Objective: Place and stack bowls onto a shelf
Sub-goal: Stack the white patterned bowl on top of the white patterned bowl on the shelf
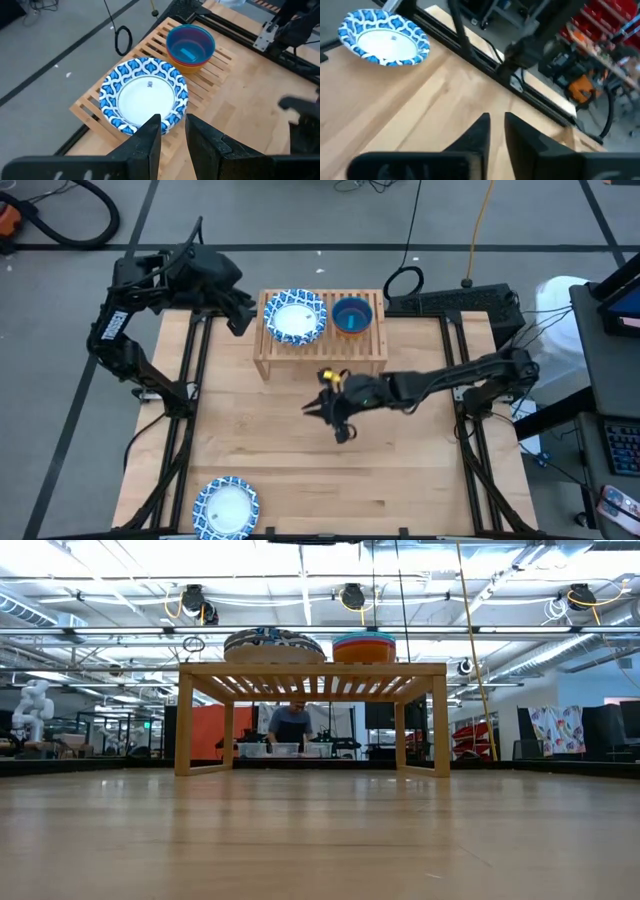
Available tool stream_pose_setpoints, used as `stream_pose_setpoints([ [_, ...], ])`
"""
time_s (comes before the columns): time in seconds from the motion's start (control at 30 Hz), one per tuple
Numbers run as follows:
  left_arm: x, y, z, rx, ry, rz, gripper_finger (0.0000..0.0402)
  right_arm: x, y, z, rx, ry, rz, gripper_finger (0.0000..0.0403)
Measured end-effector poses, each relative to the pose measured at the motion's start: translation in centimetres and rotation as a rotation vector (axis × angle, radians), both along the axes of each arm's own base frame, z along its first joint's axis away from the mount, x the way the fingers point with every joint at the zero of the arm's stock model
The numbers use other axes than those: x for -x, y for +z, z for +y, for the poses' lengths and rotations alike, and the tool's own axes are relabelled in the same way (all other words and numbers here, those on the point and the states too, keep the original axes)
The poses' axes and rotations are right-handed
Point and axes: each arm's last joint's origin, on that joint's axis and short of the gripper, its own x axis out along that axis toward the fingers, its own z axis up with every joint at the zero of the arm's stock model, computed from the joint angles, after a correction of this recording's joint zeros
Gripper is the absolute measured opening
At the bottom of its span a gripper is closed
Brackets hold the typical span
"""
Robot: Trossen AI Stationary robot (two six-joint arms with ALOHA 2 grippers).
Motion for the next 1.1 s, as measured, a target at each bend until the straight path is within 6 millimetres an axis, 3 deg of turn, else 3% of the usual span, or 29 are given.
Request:
stream_pose_setpoints([
  [0.23, -0.1, 0.0, -0.1, 0.055, 0.003, -0.025, 0.0095, -2.5, -2.6, 1.9, 0.026, 0.05, -0.068, 0.0106],
  [0.4, -0.3, 0.0, -0.7, 0.025, -0.06, -0.006, 0.0095, -3.6, -4.9, 2.0, 0.055, 0.037, -0.039, 0.0118],
  [0.63, -1.5, -0.8, -3.9, -0.004, -0.267, 0.056, 0.0095, -3.2, -4.3, 1.6, 0.137, -0.045, -0.041, 0.0115],
  [0.8, -2.2, -4.1, -5.9, 0.103, -0.27, 0.169, 0.0095, -2.4, -2.4, 1.4, 0.128, -0.053, -0.075, 0.0114],
  [1.1, -0.5, -12.9, -10.5, 0.356, -0.266, 0.474, 0.0095, -0.3, 0.3, 1.0, 0.121, -0.061, -0.078, 0.0114],
])
